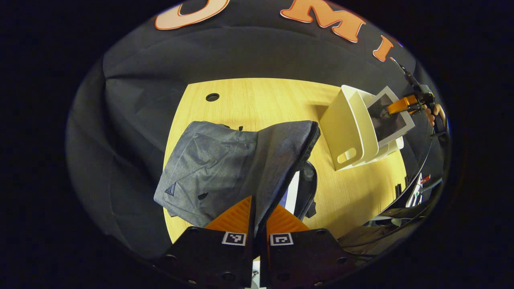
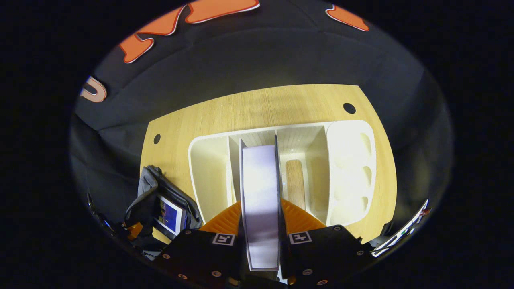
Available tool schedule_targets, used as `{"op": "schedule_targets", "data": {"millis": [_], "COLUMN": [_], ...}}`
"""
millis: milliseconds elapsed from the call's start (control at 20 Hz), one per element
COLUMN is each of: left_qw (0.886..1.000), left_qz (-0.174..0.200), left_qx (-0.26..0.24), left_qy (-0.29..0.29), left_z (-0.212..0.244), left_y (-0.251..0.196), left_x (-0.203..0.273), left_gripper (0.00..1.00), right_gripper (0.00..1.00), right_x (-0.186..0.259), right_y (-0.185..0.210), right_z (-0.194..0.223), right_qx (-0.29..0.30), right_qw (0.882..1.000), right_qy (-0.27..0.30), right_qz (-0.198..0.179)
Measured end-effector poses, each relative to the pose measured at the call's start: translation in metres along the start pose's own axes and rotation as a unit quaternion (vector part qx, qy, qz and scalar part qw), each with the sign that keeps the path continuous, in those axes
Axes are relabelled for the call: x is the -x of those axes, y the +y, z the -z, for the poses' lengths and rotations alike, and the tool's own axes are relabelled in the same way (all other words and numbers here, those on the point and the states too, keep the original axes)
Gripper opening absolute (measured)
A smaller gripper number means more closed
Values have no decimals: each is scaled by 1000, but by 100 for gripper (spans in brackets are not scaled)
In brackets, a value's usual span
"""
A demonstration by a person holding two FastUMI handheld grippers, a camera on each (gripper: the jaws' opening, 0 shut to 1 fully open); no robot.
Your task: Open the schoolbag, grab two books from the bookshelf and put them into the schoolbag.
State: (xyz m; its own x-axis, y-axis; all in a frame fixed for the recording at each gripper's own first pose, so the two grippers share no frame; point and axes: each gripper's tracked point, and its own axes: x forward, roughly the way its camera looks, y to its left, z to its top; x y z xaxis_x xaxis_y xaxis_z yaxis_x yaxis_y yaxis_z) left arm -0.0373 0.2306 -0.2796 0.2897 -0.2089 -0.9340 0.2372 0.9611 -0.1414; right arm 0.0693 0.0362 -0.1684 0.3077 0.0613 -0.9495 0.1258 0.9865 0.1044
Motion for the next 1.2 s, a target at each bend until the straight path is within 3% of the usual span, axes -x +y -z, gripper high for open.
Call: {"op": "schedule_targets", "data": {"millis": [50,350,750,1200], "left_qw": [1000,999,996,993], "left_qz": [4,31,60,77], "left_qx": [-6,-29,-61,-91], "left_qy": [-2,-8,-12,-16], "left_z": [0,2,3,-1], "left_y": [1,3,8,17], "left_x": [0,1,-1,2], "left_gripper": [8,8,8,8], "right_gripper": [34,33,33,33], "right_x": [9,56,112,135], "right_y": [1,2,21,71], "right_z": [2,19,46,82], "right_qx": [-6,-31,-69,-68], "right_qw": [1000,999,995,990], "right_qy": [-6,-39,-77,-93], "right_qz": [-1,5,-16,-78]}}
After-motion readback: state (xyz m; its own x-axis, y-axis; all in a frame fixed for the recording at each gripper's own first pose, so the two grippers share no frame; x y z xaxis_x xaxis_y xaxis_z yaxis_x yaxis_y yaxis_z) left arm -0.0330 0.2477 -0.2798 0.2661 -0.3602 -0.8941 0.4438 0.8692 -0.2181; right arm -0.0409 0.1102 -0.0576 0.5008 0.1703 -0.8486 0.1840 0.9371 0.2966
